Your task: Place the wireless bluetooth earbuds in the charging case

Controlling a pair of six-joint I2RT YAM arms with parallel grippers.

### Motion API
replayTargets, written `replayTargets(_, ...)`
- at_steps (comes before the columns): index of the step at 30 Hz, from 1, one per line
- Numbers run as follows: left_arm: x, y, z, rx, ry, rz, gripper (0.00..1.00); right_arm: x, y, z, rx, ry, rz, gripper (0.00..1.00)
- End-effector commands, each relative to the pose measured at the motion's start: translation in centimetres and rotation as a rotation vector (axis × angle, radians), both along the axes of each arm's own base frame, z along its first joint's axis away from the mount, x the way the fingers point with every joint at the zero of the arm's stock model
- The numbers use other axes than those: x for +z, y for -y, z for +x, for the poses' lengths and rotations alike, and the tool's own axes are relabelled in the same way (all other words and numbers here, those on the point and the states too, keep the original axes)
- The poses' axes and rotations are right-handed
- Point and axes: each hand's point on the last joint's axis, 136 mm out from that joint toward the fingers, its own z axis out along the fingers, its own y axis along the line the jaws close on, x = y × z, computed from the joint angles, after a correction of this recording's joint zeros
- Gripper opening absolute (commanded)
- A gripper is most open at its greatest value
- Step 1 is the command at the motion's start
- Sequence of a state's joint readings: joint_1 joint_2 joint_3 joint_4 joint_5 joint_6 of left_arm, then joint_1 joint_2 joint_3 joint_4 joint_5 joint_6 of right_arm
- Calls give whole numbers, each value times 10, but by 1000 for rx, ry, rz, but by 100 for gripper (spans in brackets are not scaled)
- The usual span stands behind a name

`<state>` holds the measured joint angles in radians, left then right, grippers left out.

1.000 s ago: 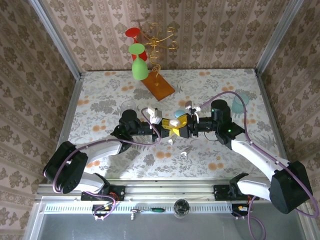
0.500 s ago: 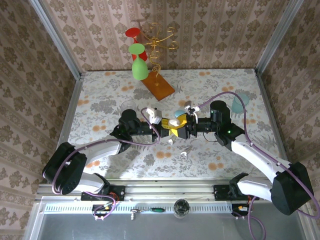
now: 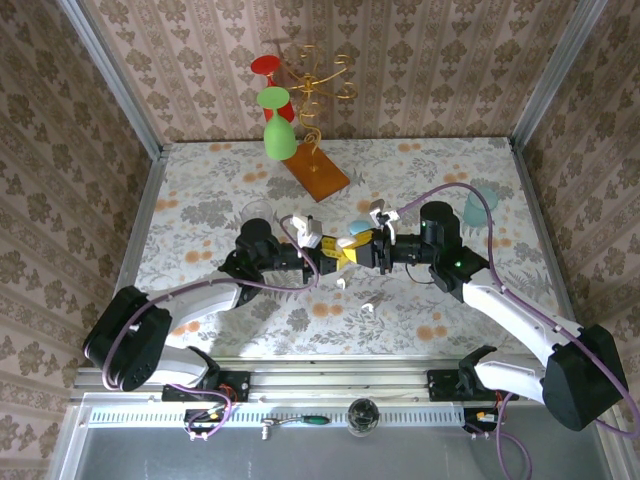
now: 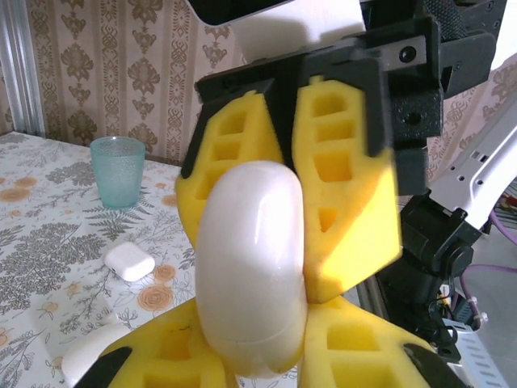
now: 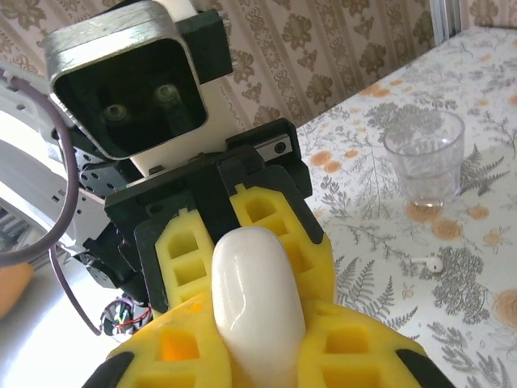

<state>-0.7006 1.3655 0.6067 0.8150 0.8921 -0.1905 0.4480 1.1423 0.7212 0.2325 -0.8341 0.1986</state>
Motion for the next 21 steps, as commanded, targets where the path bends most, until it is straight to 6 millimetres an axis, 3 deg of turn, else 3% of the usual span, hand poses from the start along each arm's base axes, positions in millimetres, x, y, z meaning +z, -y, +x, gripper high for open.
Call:
replayTargets(1, 3, -5, -13, -43, 42, -13, 10, 14, 12, 21, -110, 43, 8, 1)
replayTargets(4, 5, -7, -9, -24, 43, -30, 32, 14, 11, 17, -91, 56, 7, 0)
replayTargets(10, 8, -8, -7, -33, 12, -43, 49, 13, 10, 8, -49, 73, 7, 0)
replayTargets(17, 14, -6, -6, -42, 8, -62, 53, 12, 3, -4, 34, 69, 13, 0)
replayTargets(21, 15, -3, -4, -55, -4, -69, 51, 9, -3, -15, 102, 60, 5, 0)
